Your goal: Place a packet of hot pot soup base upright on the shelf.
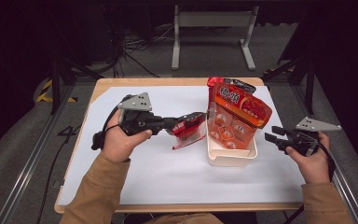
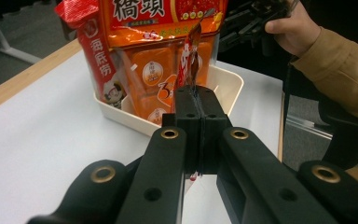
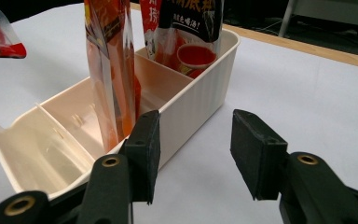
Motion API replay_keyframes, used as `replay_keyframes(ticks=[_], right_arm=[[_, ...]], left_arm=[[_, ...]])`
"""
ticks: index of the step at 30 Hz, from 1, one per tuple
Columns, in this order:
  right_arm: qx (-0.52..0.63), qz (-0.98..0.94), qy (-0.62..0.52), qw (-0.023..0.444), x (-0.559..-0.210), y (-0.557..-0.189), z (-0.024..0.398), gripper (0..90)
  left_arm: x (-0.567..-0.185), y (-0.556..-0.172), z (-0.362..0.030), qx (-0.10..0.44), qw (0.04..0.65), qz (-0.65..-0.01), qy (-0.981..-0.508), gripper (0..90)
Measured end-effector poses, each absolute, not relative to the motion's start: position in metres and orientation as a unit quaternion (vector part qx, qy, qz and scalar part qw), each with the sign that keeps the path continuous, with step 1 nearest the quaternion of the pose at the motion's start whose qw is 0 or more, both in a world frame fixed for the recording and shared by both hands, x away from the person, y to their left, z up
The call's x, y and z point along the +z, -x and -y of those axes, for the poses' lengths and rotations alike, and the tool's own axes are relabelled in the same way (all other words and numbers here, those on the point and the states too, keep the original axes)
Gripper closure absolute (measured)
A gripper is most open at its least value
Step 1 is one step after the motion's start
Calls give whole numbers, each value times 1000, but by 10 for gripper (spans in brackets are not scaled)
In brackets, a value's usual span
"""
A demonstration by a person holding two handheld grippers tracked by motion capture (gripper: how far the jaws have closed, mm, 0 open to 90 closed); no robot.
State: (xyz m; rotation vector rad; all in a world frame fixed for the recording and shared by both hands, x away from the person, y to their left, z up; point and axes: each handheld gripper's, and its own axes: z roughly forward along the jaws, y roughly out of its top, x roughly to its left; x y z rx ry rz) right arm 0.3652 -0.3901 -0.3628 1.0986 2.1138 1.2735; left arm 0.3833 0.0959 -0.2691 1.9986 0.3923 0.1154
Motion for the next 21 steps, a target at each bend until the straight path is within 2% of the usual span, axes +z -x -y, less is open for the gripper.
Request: replay_keyframes(ticks=[21], right_arm=[[457,-768,-395,215,-366,-370,390,514]], left_arm=[[-256,-393,-50,36,522,-116,-844,900]])
